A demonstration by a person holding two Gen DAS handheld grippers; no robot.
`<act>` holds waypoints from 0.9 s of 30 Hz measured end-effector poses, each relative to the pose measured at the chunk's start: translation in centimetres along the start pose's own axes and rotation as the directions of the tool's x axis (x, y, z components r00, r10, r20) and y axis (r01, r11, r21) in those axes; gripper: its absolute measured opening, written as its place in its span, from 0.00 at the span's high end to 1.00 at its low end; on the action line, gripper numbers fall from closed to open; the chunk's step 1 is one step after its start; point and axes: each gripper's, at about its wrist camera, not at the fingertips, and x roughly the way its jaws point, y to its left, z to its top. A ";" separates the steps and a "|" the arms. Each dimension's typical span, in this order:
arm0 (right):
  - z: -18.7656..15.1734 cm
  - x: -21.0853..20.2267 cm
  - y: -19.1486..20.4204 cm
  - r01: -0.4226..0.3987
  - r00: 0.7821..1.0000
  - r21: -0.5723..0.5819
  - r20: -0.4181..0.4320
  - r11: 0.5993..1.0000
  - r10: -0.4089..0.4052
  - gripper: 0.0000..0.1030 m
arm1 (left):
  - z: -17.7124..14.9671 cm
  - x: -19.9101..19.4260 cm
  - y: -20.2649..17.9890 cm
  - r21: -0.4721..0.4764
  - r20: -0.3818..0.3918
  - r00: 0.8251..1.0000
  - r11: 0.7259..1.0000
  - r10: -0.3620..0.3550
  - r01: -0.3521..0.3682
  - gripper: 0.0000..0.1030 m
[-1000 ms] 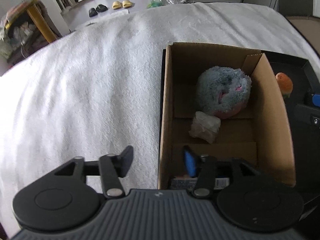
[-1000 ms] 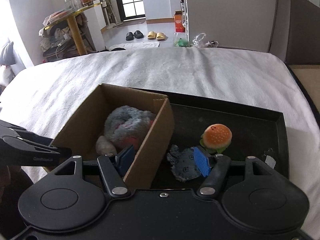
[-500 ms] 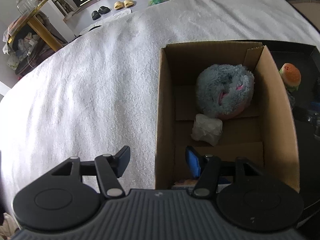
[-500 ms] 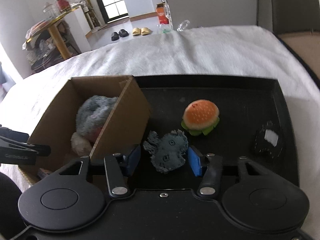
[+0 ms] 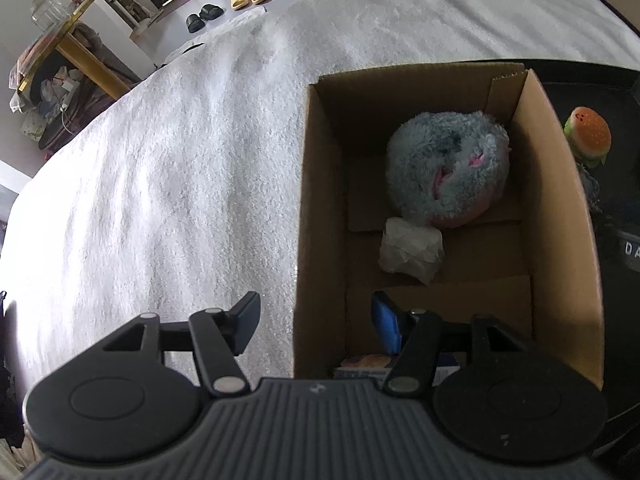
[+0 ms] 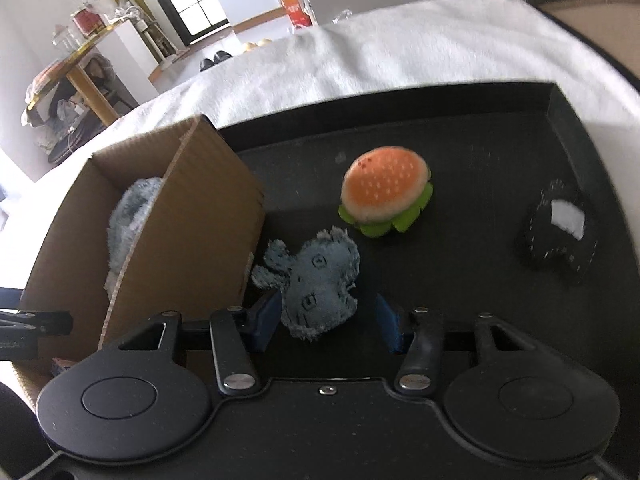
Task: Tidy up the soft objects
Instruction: 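Move the right tool to the grey-blue patterned cloth plush and grasp it, then lift the cloth plush with the right tool and drop it into the box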
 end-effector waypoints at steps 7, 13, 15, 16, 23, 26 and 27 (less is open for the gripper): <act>-0.1 -0.8 -1.3 -0.025 1.000 0.045 0.012 0.999 0.024 0.93 | -0.1 -0.1 0.0 -0.001 -0.004 1.000 1.000 0.005 -0.005 0.42; -0.6 -2.5 -1.8 -0.023 0.999 0.045 0.028 0.999 0.022 0.99 | -0.4 -0.3 0.2 -0.017 -0.004 1.000 1.000 0.000 0.000 0.42; -0.6 -3.2 -1.8 -0.030 0.999 0.042 0.039 0.999 0.029 0.99 | -0.5 -0.4 0.3 -0.018 0.001 1.000 1.000 -0.002 0.002 0.42; -0.6 -3.5 -1.8 -0.030 0.999 0.038 0.045 0.999 0.029 0.99 | -0.5 -0.5 0.3 -0.019 0.003 1.000 1.000 -0.003 0.003 0.42; -0.1 -5.3 -1.1 -0.031 0.997 0.021 0.077 0.999 0.029 0.99 | -0.8 -1.2 0.4 -0.022 0.018 1.000 1.000 -0.020 0.021 0.42; 0.2 -6.2 -0.5 -0.028 0.995 0.005 0.092 1.000 0.028 0.99 | -0.9 -1.4 0.7 -0.031 0.023 0.999 0.999 -0.029 0.030 0.42; 0.4 -6.5 -0.3 -0.028 0.995 -0.001 0.097 1.000 0.028 0.99 | -1.0 -1.5 0.9 -0.036 0.024 0.999 0.999 -0.034 0.035 0.42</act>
